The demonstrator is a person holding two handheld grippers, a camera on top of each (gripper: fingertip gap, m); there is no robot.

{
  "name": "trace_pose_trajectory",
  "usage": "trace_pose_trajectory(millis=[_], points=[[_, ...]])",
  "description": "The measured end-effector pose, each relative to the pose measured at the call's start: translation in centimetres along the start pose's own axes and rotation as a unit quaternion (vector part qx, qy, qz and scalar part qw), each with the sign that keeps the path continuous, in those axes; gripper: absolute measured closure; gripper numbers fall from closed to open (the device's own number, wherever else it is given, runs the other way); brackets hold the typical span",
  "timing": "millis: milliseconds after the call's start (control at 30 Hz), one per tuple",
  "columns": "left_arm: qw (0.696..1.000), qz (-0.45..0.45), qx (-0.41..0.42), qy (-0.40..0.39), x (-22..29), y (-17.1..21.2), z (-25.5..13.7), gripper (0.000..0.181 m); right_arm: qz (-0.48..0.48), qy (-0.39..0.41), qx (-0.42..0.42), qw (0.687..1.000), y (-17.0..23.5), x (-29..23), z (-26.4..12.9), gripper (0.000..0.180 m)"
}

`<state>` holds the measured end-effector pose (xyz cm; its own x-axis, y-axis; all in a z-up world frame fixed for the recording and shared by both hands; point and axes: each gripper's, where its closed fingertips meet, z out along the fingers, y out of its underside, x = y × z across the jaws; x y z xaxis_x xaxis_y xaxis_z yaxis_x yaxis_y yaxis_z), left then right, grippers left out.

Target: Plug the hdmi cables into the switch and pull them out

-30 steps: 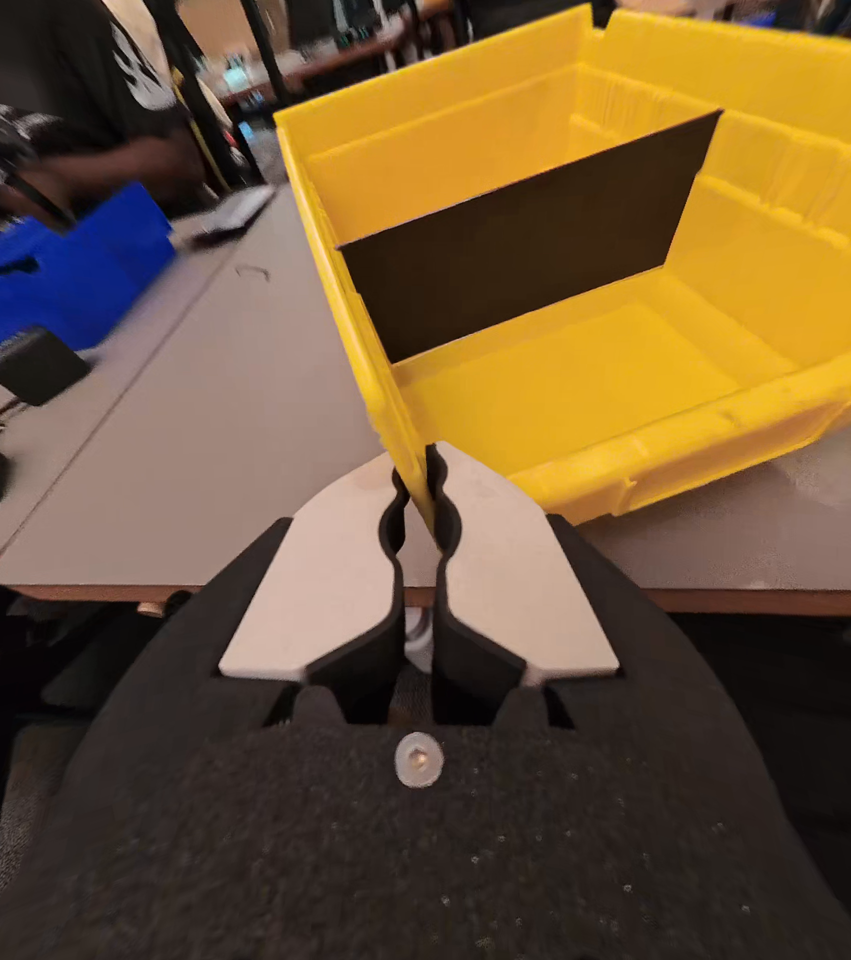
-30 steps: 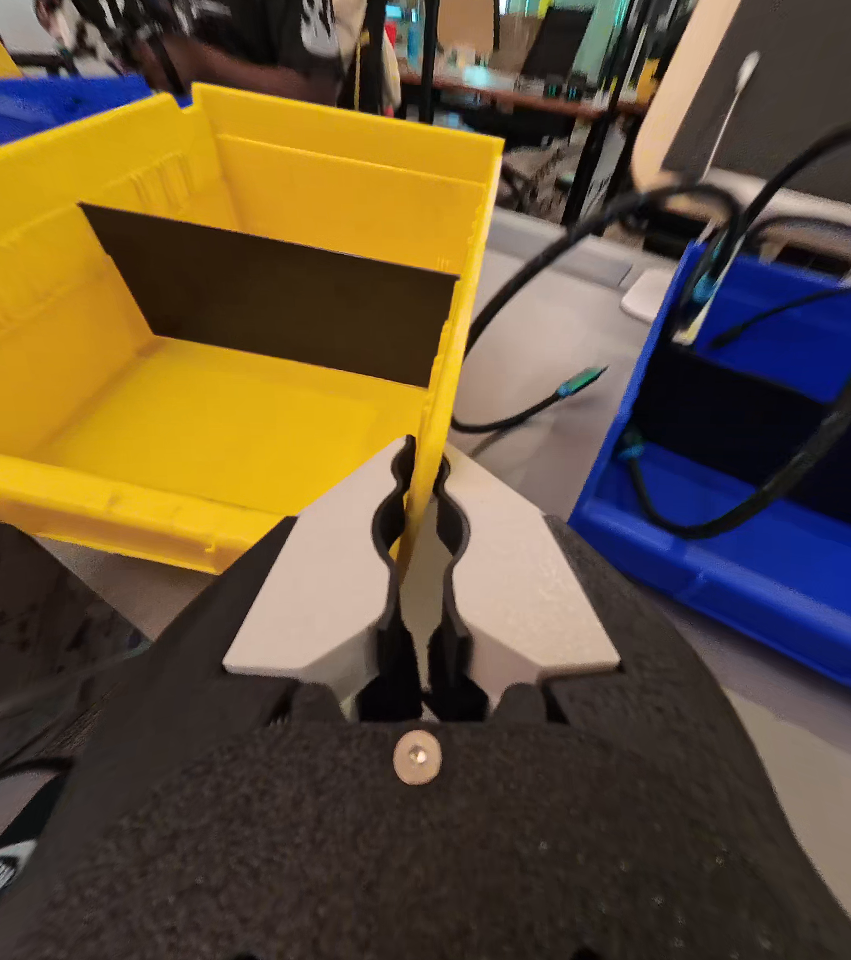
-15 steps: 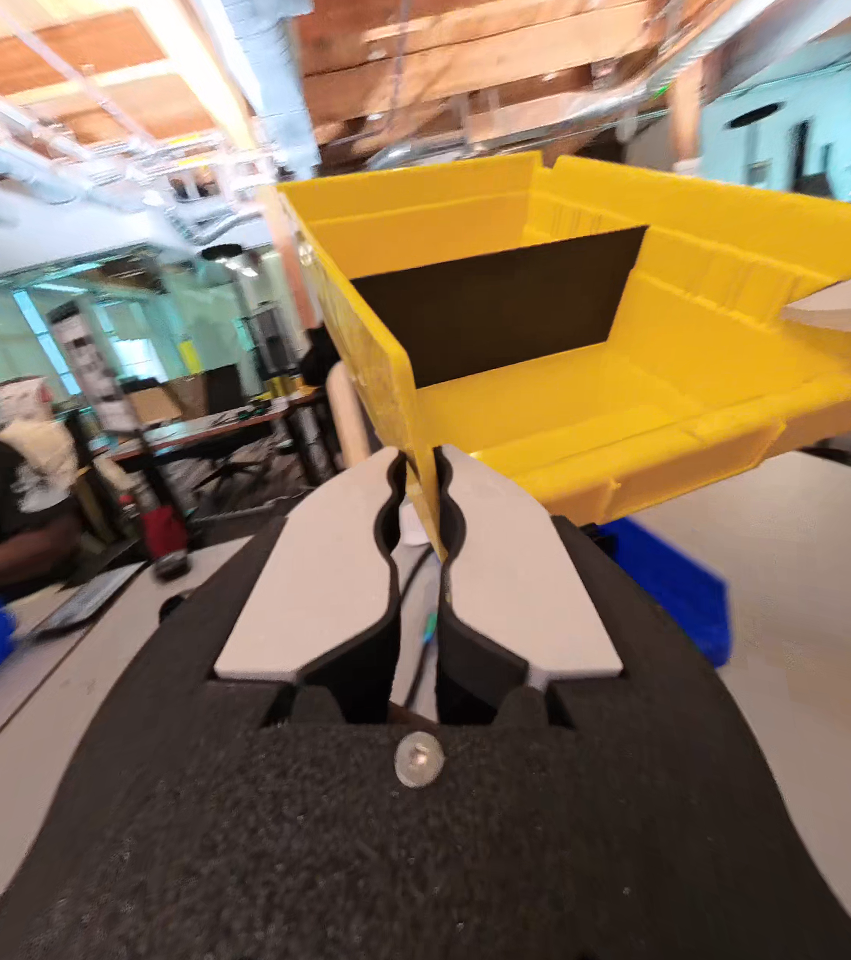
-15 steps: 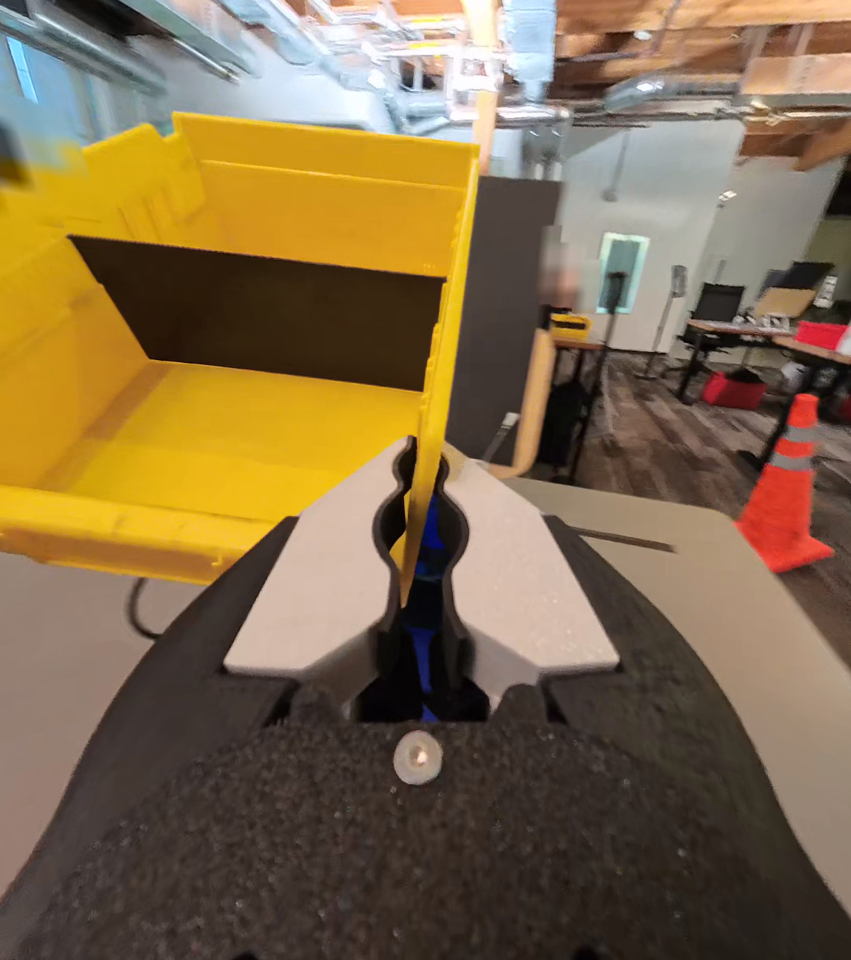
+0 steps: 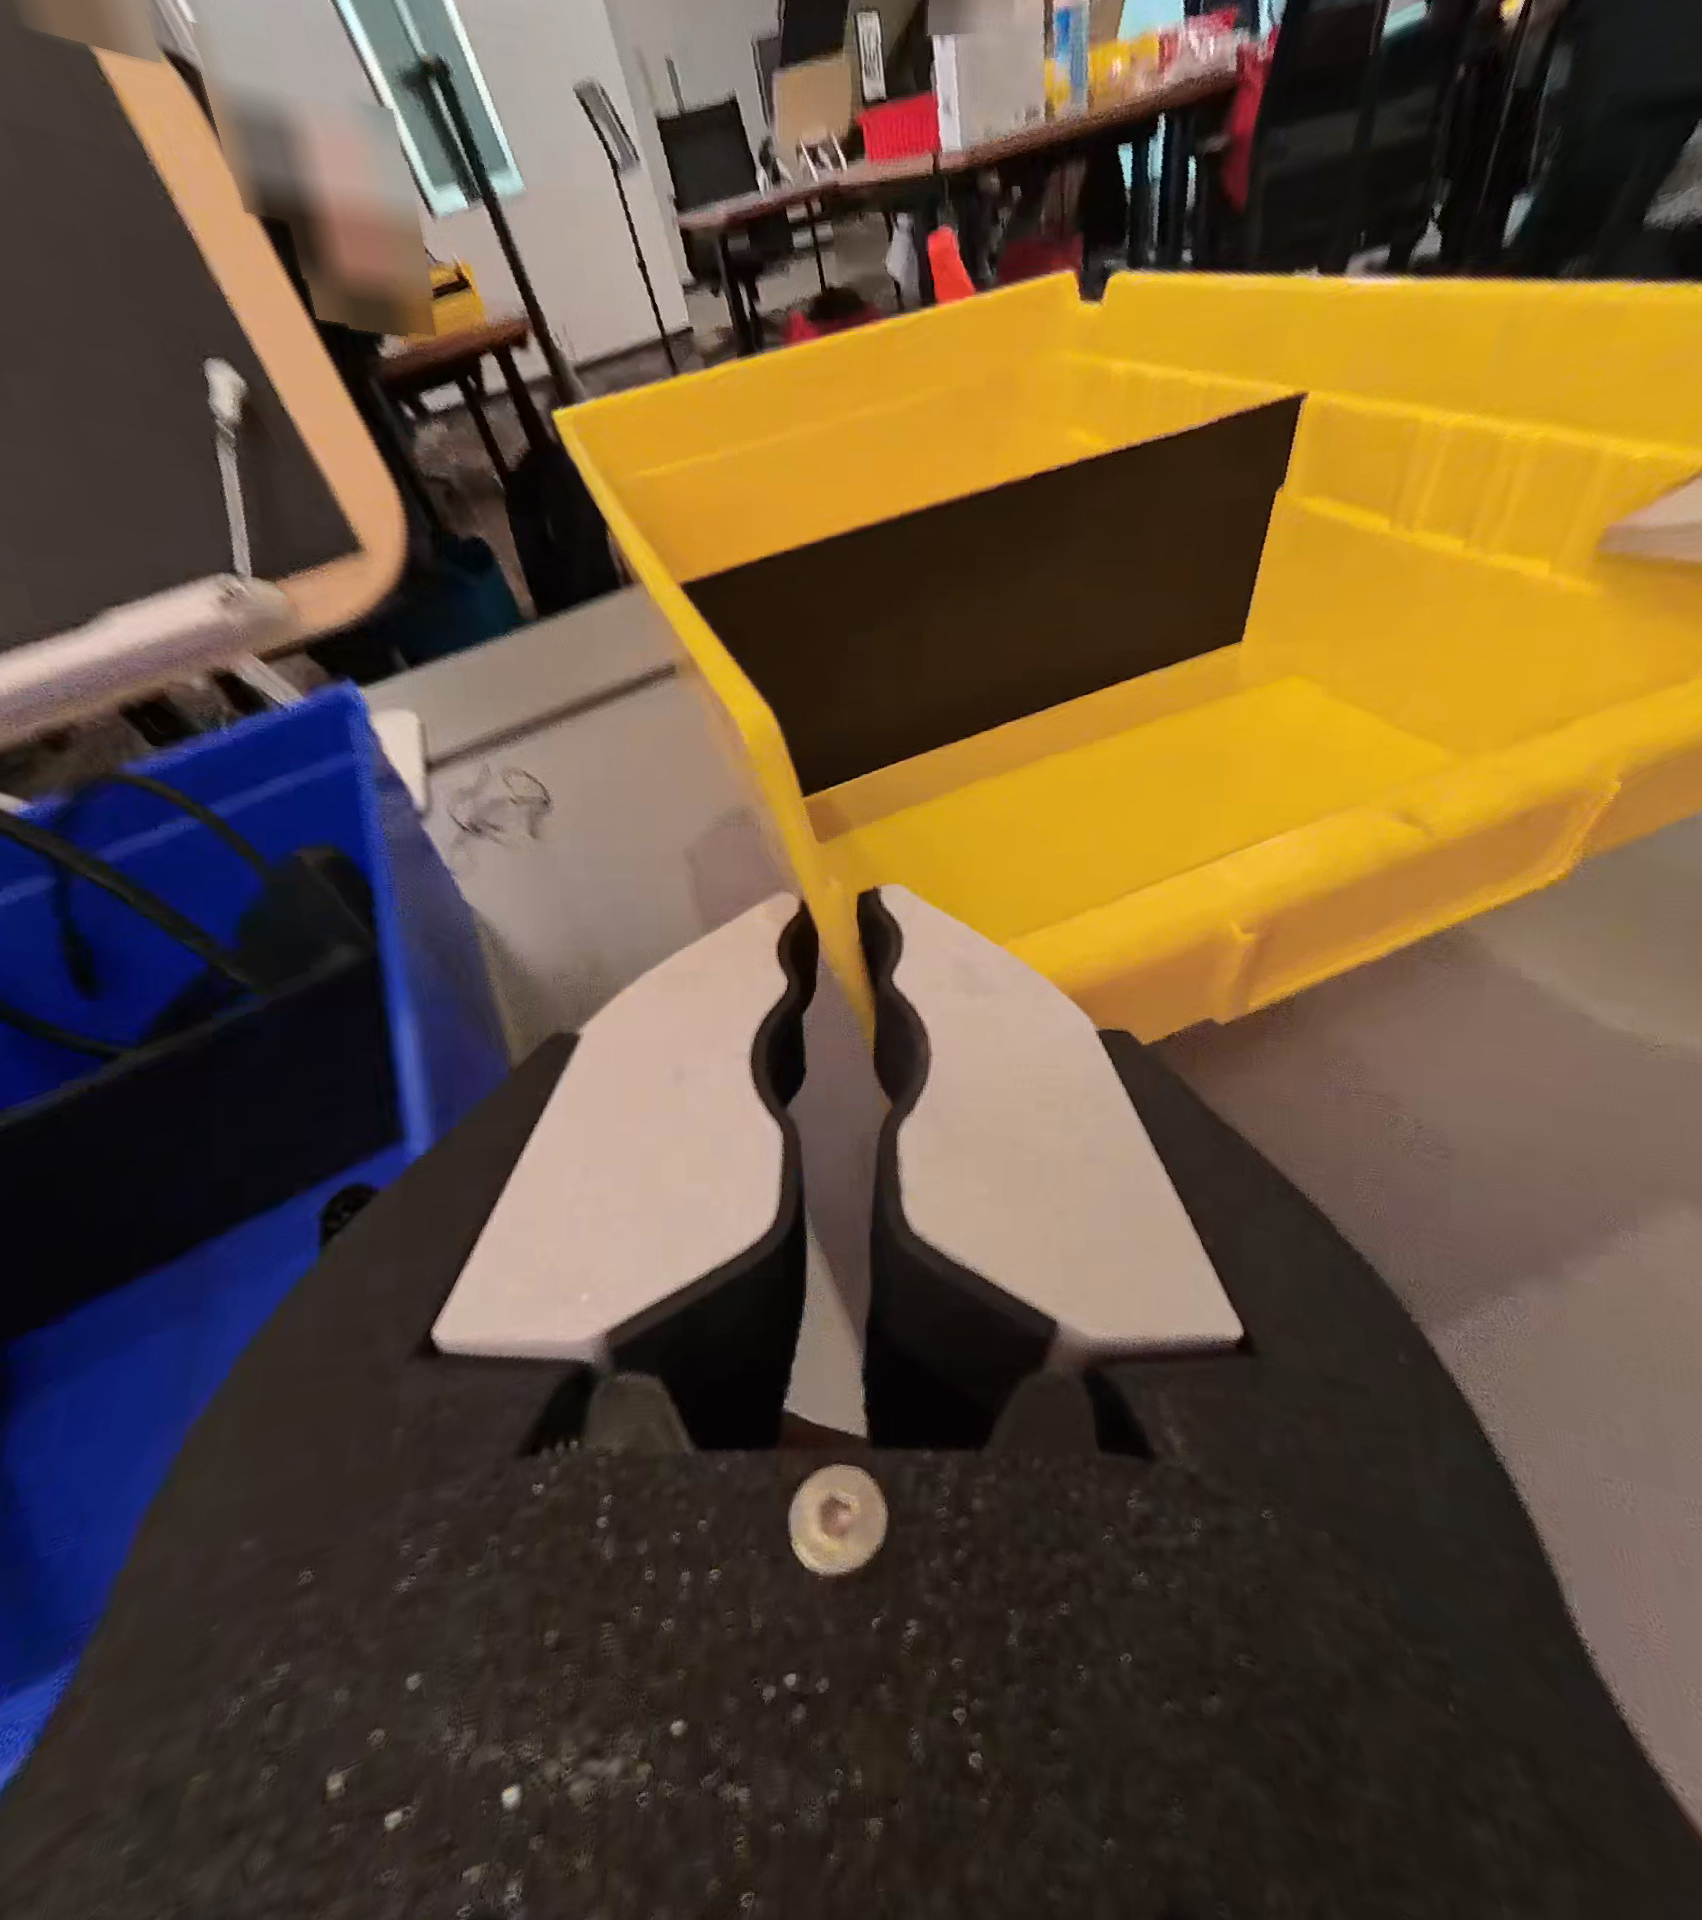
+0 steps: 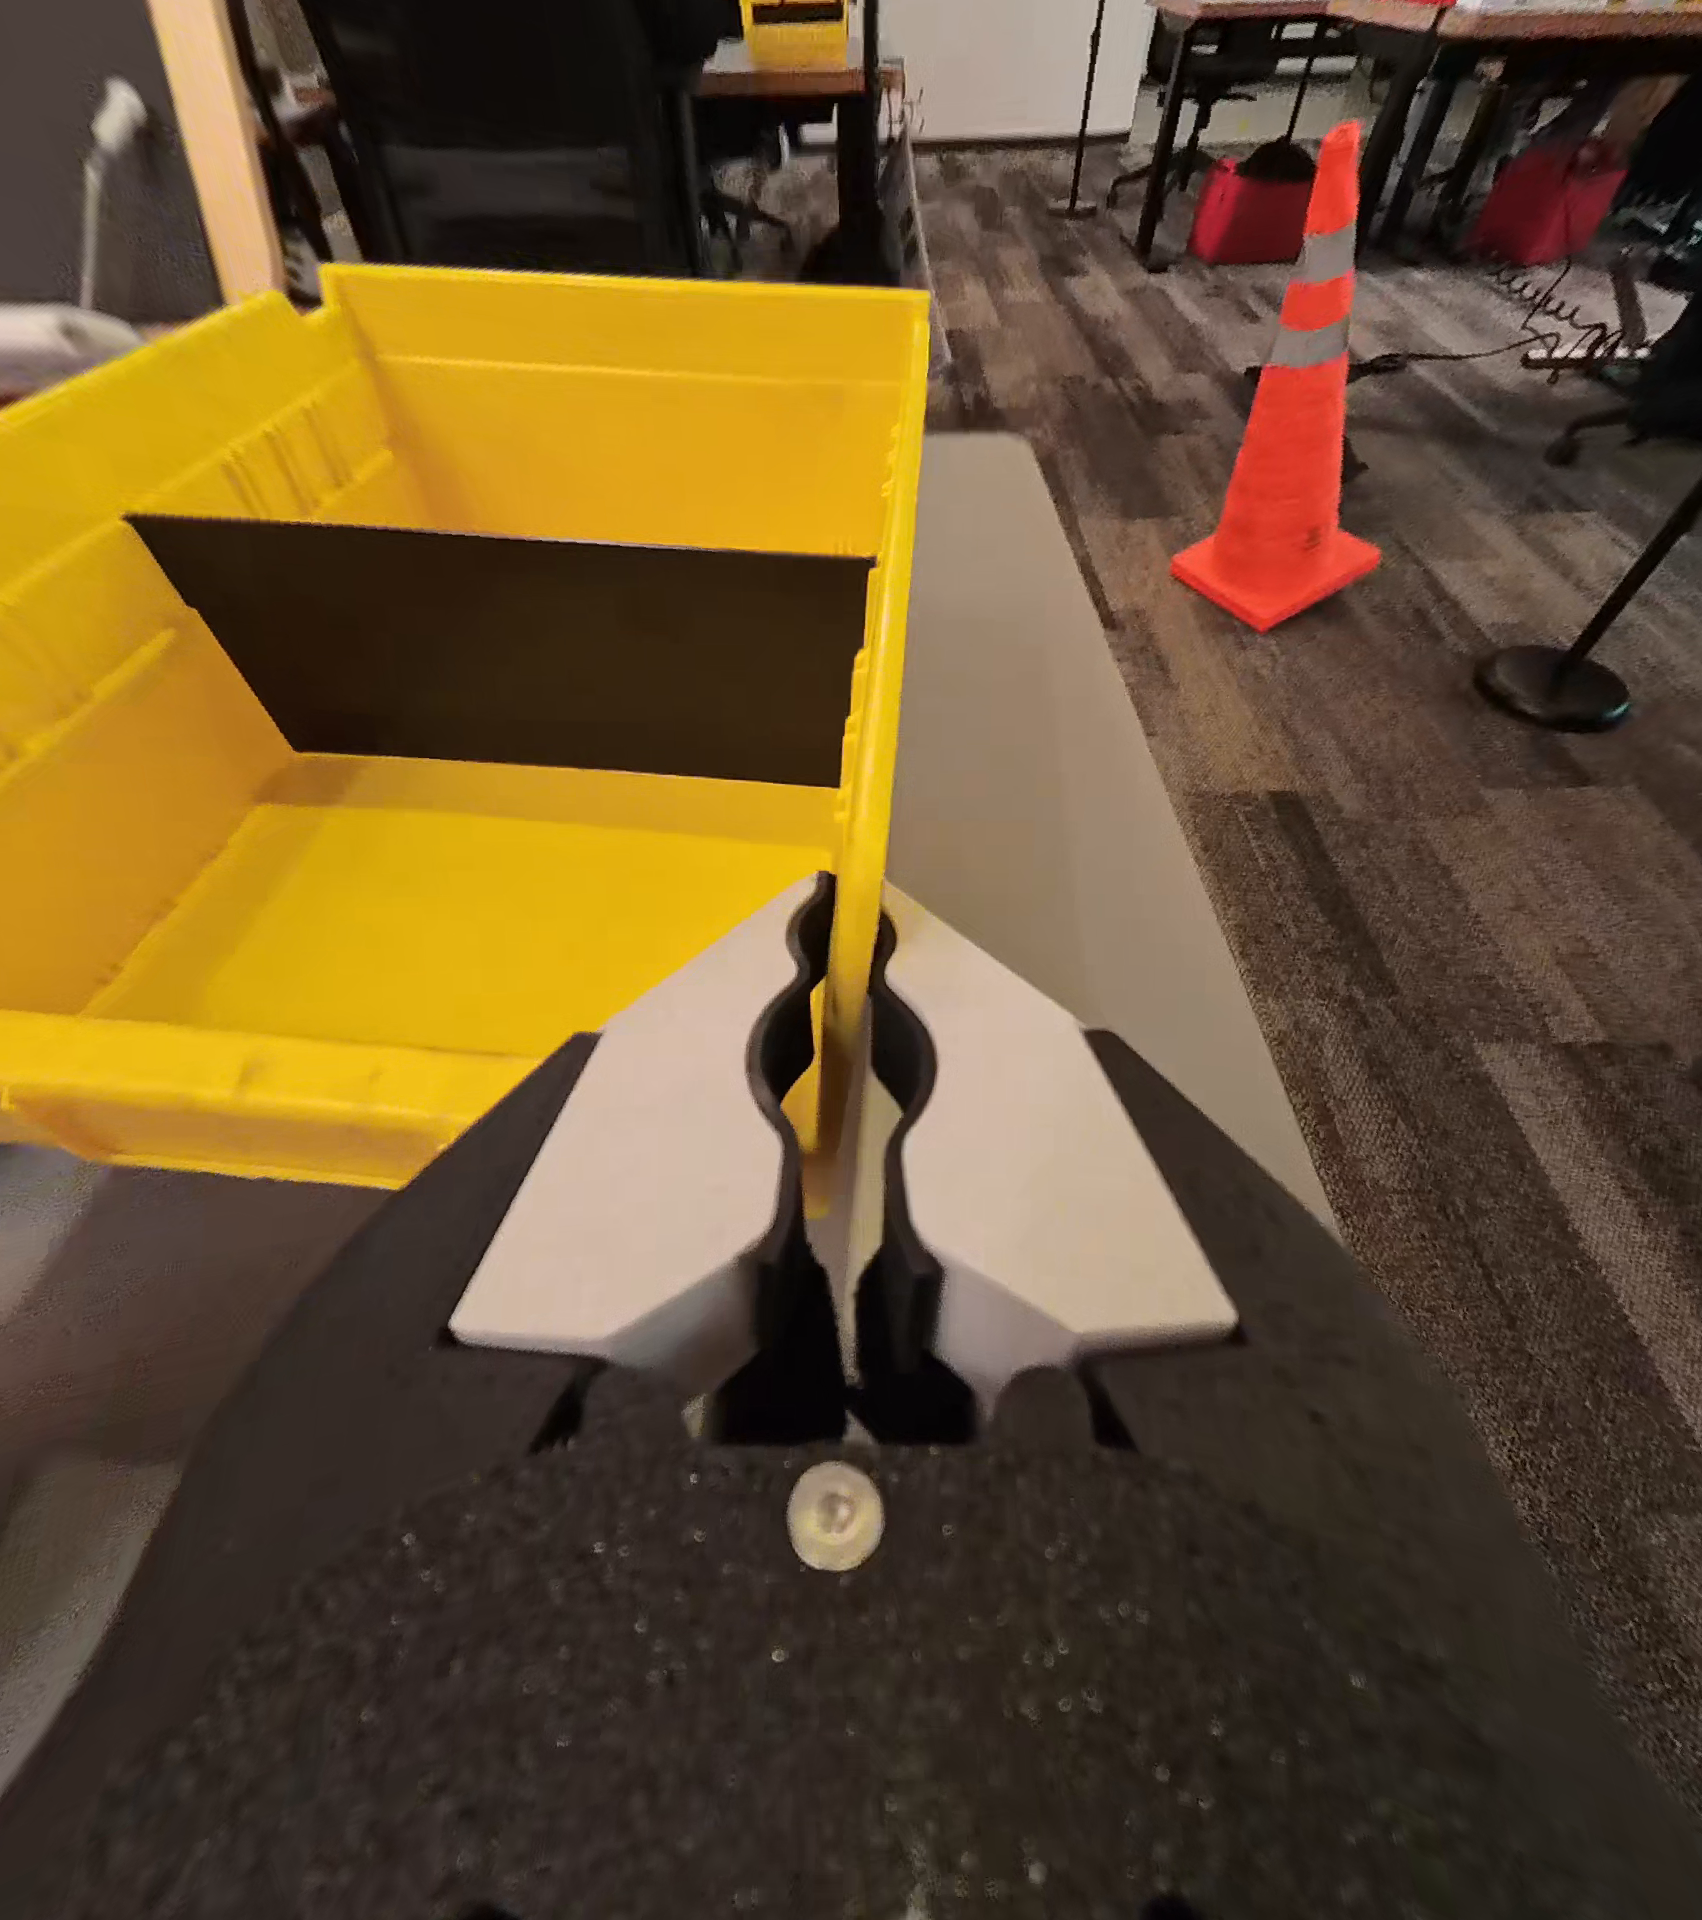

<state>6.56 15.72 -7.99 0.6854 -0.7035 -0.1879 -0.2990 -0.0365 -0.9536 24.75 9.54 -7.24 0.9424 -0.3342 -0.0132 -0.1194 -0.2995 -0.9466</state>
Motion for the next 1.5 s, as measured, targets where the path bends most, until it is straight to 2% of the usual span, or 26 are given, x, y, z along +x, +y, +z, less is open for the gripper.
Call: trace_pose_trajectory(millis=[100, 200, 267, 333, 400, 467, 567, 733, 800, 867, 933, 1000, 1100, 1233, 1267, 1300, 1333, 1400, 1500], points=[[0.997, -0.025, -0.054, 0.043, 1.4, 3.3, 0.6, 0.171, -0.013, -0.017, -0.047, 0.999, 3.1, 0.5, 1.5, 0.178], [0.991, -0.034, -0.095, 0.083, 2.4, 5.6, 0.6, 0.166, -0.046, -0.008, -0.036, 0.998, 4.3, 0.7, 2.4, 0.178], [0.989, -0.033, -0.101, 0.104, 2.7, 5.9, 0.3, 0.164, -0.058, -0.001, -0.030, 0.998, 4.9, 0.9, 2.7, 0.175], [0.983, -0.039, -0.093, 0.152, 3.1, 5.0, -1.1, 0.162, -0.093, 0.028, 0.024, 0.995, 3.5, 1.2, 2.0, 0.166], [0.980, -0.040, -0.043, 0.189, 2.2, 2.7, -3.8, 0.150, -0.134, 0.056, 0.108, 0.983, 0.0, 0.6, -0.1, 0.153], [0.981, -0.043, 0.003, 0.191, -0.4, 0.9, -6.9, 0.149, -0.160, 0.065, 0.199, 0.965, -4.2, -1.5, -3.1, 0.153], [0.986, -0.048, 0.011, 0.159, -6.5, 1.2, -10.5, 0.147, -0.174, 0.032, 0.334, 0.926, -9.0, -7.0, -7.7, 0.154], [0.998, -0.055, 0.015, 0.007, -19.5, 5.5, -15.3, 0.145, -0.201, -0.005, 0.390, 0.899, -9.1, -15.9, -8.9, 0.153], [0.996, -0.078, 0.009, -0.031, -22.5, 8.0, -16.5, 0.144, -0.227, -0.017, 0.377, 0.898, -7.8, -19.5, -8.3, 0.153], [0.993, -0.113, -0.009, -0.022, -23.2, 8.9, -16.1, 0.142, -0.220, -0.053, 0.349, 0.909, -6.2, -23.3, -7.4, 0.154], [0.993, -0.110, -0.032, -0.025, -23.6, 9.4, -15.1, 0.139, -0.157, -0.074, 0.265, 0.948, -3.4, -25.8, -5.2, 0.155], [0.993, -0.110, -0.048, -0.013, -23.5, 10.3, -14.1, 0.134, -0.111, -0.088, 0.165, 0.976, 0.1, -27.9, -2.8, 0.147], [0.988, -0.133, -0.079, -0.003, -23.6, 11.8, -12.7, 0.130, -0.070, -0.060, 0.095, 0.991, 2.3, -28.1, -0.6, 0.147], [0.988, -0.135, -0.070, -0.015, -24.5, 11.5, -11.1, 0.146, 0.001, -0.061, 0.005, 0.998, 4.9, -28.6, 2.9, 0.146], [0.989, -0.128, -0.079, -0.011, -24.4, 11.9, -10.5, 0.155, 0.001, -0.074, -0.007, 0.997, 5.3, -29.2, 3.5, 0.149], [0.989, -0.122, -0.085, -0.008, -24.3, 12.3, -10.1, 0.169, -0.002, -0.075, -0.020, 0.997, 5.6, -29.5, 3.8, 0.163], [0.991, -0.107, -0.084, -0.014, -24.5, 12.4, -9.8, 0.170, -0.010, -0.043, -0.018, 0.999, 5.6, -28.7, 4.0, 0.177], [0.994, -0.050, -0.094, -0.038, -25.0, 12.4, -9.8, 0.173, -0.056, -0.049, -0.012, 0.997, 5.5, -29.0, 3.8, 0.177], [0.995, -0.040, -0.074, -0.057, -25.4, 11.5, -10.5, 0.175, -0.048, -0.031, -0.013, 0.998, 5.3, -29.4, 2.6, 0.178]])
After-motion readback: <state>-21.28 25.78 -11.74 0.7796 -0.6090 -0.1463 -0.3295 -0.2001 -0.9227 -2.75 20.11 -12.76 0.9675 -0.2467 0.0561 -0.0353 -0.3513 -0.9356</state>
